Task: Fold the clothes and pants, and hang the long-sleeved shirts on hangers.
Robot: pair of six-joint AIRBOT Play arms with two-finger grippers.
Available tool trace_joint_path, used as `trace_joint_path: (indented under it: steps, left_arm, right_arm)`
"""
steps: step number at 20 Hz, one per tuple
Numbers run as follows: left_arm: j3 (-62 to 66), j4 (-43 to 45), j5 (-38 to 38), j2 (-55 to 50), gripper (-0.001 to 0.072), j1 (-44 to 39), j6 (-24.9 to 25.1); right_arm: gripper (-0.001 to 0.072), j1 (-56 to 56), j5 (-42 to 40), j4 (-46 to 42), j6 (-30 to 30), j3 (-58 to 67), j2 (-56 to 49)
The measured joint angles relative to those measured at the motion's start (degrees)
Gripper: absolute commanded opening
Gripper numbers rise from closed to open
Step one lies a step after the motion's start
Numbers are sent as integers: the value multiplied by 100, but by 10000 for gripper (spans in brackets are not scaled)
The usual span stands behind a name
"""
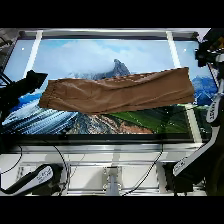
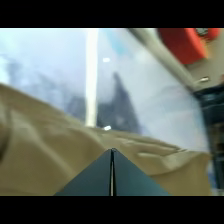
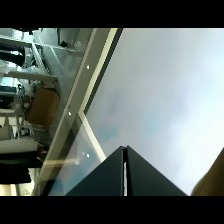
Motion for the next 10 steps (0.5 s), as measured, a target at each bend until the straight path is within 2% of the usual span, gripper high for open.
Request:
trace_joint_path:
  steps: [2,3,4,5,6,7,10]
  left_arm:
    - [262,1174,-61,-162,36,35,-640]
    - [472,1823,-173,-291,213,48,-887]
    - [710,2402,-273,-435,549,59,-1080]
    - [946,2865,-361,-562,627,76,-1220]
    - [1130,3185,-378,-660,627,87,-1368]
    - [1279,3425,-393,-734,628,101,-1526]
    - [1510,3711,-319,-870,627,118,-1878]
  right_arm:
    - [15,-120,658,-4,-614,0,254]
    - [69,-160,1056,11,-922,0,378]
    - [229,-188,1429,17,-1145,0,474]
    - [444,-208,1797,17,-1320,0,546]
    - [590,-214,2144,20,-1464,0,610]
    - [624,-212,2417,22,-1569,0,654]
    - [624,-173,2940,22,-1738,0,719]
